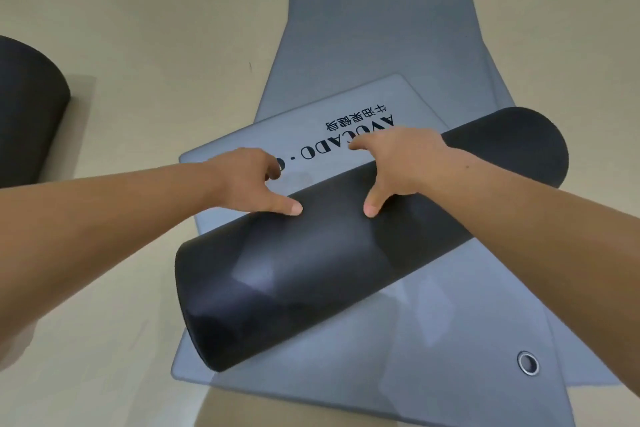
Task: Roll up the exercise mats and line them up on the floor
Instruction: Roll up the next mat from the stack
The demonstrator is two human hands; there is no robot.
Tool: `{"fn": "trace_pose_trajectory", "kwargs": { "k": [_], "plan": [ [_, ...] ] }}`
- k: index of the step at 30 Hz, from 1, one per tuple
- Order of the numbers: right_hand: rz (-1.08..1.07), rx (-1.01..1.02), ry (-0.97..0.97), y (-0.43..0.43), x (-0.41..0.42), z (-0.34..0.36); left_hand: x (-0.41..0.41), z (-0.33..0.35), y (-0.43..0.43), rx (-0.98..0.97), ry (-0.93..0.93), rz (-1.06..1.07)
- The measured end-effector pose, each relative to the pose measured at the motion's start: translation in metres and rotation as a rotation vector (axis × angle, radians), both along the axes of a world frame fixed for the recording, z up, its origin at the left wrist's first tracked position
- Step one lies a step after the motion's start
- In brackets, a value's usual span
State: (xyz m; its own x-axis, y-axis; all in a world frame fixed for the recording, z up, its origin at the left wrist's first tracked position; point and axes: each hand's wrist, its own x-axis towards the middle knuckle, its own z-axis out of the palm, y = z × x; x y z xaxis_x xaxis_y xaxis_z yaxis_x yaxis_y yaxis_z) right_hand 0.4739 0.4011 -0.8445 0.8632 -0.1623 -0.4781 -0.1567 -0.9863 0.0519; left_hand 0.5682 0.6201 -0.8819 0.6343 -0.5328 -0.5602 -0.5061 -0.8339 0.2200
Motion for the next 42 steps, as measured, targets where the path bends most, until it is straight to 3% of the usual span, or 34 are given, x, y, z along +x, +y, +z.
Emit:
{"fn": "trace_pose_trajectory", "kwargs": {
  "k": [3, 6, 11, 15, 17, 21, 26, 30, 34, 38, 40, 42],
  "plan": [
    [-0.082, 0.030, -0.156, 0.000, 0.013, -0.015, -0.021, 0.009, 0.000, 0.002, -0.322, -0.137],
    [-0.124, 0.034, -0.220, 0.000, 0.019, -0.026, -0.068, 0.002, -0.002, 0.044, -0.334, -0.261],
    [0.031, -0.088, -0.286, 0.010, 0.008, -0.033, -0.100, -0.018, -0.003, 0.192, -0.371, -0.288],
    [0.083, 0.066, -0.022, -0.002, -0.004, -0.008, -0.092, -0.025, -0.009, 0.194, -0.346, -0.226],
    [0.156, -0.035, 0.068, -0.001, -0.015, -0.010, -0.084, -0.026, -0.011, 0.200, -0.330, -0.187],
    [0.198, -0.211, -0.111, 0.011, -0.052, -0.060, -0.067, -0.016, -0.016, 0.159, -0.307, -0.178],
    [0.240, -0.107, -0.417, -0.010, -0.055, -0.060, -0.039, 0.016, -0.016, 0.063, -0.095, -0.088],
    [0.256, -0.054, -0.253, -0.020, -0.049, -0.033, -0.061, 0.018, -0.022, -0.012, 0.065, -0.009],
    [0.280, 0.038, -0.101, -0.025, -0.037, 0.000, -0.062, 0.014, -0.012, -0.180, 0.470, 0.216],
    [0.222, 0.013, -0.170, -0.015, -0.027, 0.013, -0.054, -0.004, 0.023, -0.202, 0.790, 0.278],
    [0.145, 0.012, -0.256, -0.007, -0.027, 0.006, -0.044, -0.017, 0.045, -0.233, 0.844, 0.363],
    [0.064, 0.013, -0.346, 0.004, -0.027, -0.006, -0.025, -0.021, 0.062, -0.265, 0.742, 0.437]
  ]
}}
